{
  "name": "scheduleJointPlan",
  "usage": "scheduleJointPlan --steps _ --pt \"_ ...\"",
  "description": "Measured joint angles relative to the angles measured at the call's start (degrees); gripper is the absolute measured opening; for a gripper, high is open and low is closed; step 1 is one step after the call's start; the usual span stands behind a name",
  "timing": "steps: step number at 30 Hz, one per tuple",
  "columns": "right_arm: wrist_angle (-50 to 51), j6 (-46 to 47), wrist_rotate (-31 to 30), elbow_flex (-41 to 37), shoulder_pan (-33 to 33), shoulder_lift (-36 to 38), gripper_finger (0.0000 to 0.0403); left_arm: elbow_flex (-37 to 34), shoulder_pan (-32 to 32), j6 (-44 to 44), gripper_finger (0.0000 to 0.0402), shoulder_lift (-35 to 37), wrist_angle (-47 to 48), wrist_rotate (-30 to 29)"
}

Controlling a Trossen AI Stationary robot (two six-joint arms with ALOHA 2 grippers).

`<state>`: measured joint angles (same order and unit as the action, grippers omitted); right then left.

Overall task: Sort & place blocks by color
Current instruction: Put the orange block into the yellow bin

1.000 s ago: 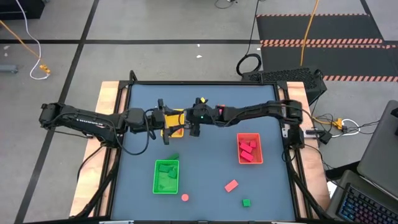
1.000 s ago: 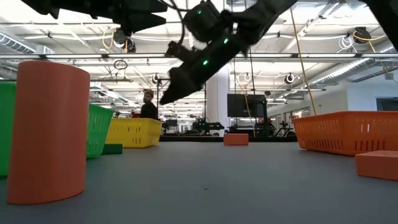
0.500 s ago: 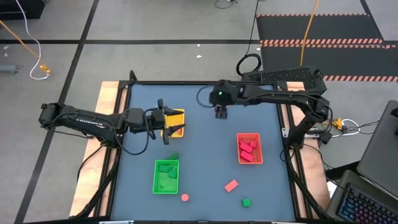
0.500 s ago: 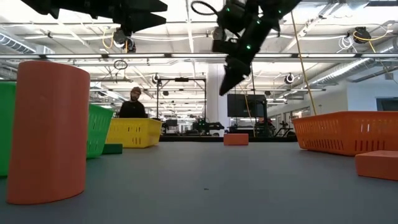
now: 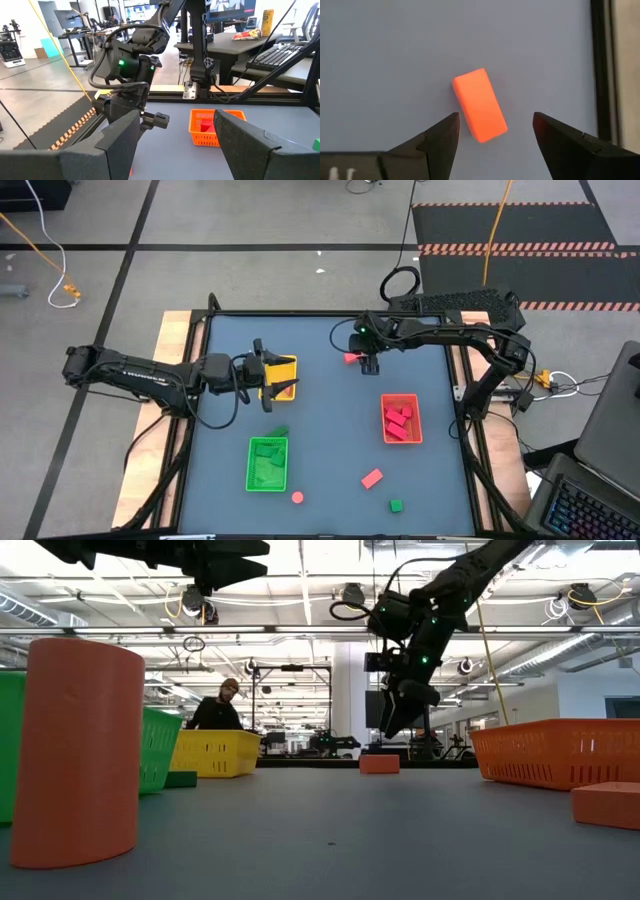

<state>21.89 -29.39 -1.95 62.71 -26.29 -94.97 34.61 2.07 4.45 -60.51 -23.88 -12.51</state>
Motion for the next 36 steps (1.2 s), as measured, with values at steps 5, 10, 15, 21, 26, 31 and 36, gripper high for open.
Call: scheduleJointPlan --steps 5,10,15,21,26,31,36 --pt "-5.4 0.1 2.8 -1.8 0.1 0.0 0.0247 0.0 0.0 0.0 0.0255 0.0 0.0 0.0" --pt "-7.8 1.1 3.8 -2.2 0.1 -0.7 0.0247 0.0 0.0 0.0 0.0255 0.0 0.0 0.0" --pt "-7.6 1.3 3.8 -2.3 0.0 -3.0 0.0247 0.0 0.0 0.0 0.0255 0.0 0.0 0.0" --pt "-7.5 1.4 3.8 -2.2 0.0 -5.9 0.0247 0.0 0.0 0.0 0.0255 0.0 0.0 0.0" --pt "-7.6 2.1 3.8 -1.3 0.0 -7.4 0.0247 0.0 0.0 0.0 0.0255 0.0 0.0 0.0" --pt "-5.7 4.7 4.2 -1.2 0.0 -8.2 0.0247 0.0 0.0 0.0 0.0255 0.0 0.0 0.0" --pt "-2.7 7.9 5.1 -1.3 0.9 -8.2 0.0247 0.0 0.0 0.0 0.0255 0.0 0.1 0.0"
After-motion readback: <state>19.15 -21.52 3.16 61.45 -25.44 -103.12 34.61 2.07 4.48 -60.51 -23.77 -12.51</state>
